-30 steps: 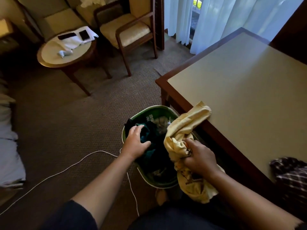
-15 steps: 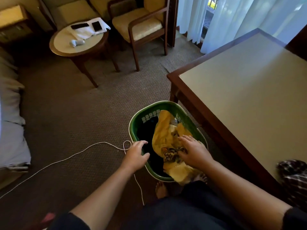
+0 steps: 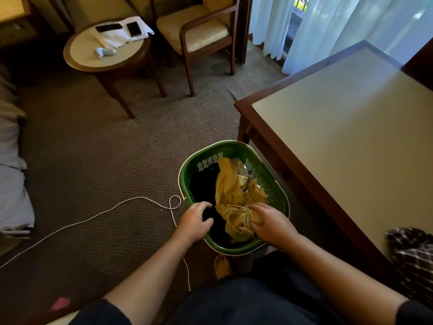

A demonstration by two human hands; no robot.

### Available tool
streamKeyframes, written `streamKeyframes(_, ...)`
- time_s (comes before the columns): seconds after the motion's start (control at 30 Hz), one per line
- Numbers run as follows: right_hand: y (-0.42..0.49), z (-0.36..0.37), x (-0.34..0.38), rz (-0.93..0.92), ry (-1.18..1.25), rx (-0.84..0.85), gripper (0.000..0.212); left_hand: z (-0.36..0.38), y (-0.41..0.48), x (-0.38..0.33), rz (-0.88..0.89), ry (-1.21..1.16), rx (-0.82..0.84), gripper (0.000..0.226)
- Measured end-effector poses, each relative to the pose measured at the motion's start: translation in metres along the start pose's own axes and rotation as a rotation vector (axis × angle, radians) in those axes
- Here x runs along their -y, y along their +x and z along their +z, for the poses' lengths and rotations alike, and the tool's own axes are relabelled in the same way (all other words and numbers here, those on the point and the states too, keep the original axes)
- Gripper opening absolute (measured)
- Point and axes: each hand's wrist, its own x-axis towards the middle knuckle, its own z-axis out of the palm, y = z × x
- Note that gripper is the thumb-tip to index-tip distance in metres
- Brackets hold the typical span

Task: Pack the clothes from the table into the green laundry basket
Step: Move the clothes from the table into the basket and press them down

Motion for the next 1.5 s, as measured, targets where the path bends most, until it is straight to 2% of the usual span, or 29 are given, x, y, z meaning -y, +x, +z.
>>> streamKeyframes(0.13, 0.035, -0.005, 0.008, -0.065, -0.161, 0.059, 0.071, 0.007, 0.026, -0.007, 0.014, -0.077, -0.021, 0.053)
streamKeyframes(0.27, 0.097, -0.004, 0.009, -0.128, -0.324, 0.156, 0.083, 0.036, 0.074, 0.0, -0.03, -0.19, -0.012, 0.07)
streamKeyframes(0.37, 0.158, 0.013, -0.009, -0.126, -0.407, 0.269, 0.093, 0.067, 0.119, 0.02, -0.076, -0.217, -0.123, 0.065)
streamKeyframes(0.43, 0.197, 0.029, -0.027, -0.154, -0.512, 0.277, 0.103, 0.086, 0.147, 0.037, -0.099, -0.198, -0.21, 0.061)
streamKeyframes(0.5, 0.235, 0.043, -0.043, -0.196, -0.634, 0.243, 0.107, 0.108, 0.179, 0.056, -0.127, -0.105, -0.164, 0.074)
streamKeyframes(0.6, 0.302, 0.073, -0.065, -0.208, -0.69, 0.282, 0.11, 0.148, 0.238, 0.085, -0.229, 0.107, 0.013, 0.108)
streamKeyframes(0.73, 0.368, 0.125, -0.098, -0.177, -0.774, 0.288, 0.122, 0.187, 0.312, 0.11, -0.358, 0.146, 0.069, 0.111)
streamKeyframes(0.9, 0.416, 0.199, -0.144, -0.216, -0.775, 0.224, 0.108, 0.232, 0.363, 0.149, -0.428, 0.122, 0.102, 0.105)
streamKeyframes(1.03, 0.443, 0.244, -0.171, -0.202, -0.751, 0.271, 0.107, 0.271, 0.393, 0.18, -0.474, 0.155, 0.075, 0.101)
streamKeyframes(1.1, 0.45, 0.26, -0.182, -0.217, -0.757, 0.238, 0.104, 0.287, 0.405, 0.193, -0.489, 0.149, 0.07, 0.097)
streamKeyframes(1.3, 0.461, 0.279, -0.185, -0.208, -0.776, 0.277, 0.098, 0.306, 0.421, 0.213, -0.504, 0.132, 0.077, 0.093)
streamKeyframes(1.5, 0.424, 0.257, -0.174, -0.159, -0.707, 0.213, 0.102, 0.277, 0.39, 0.182, -0.52, 0.135, 0.121, 0.103)
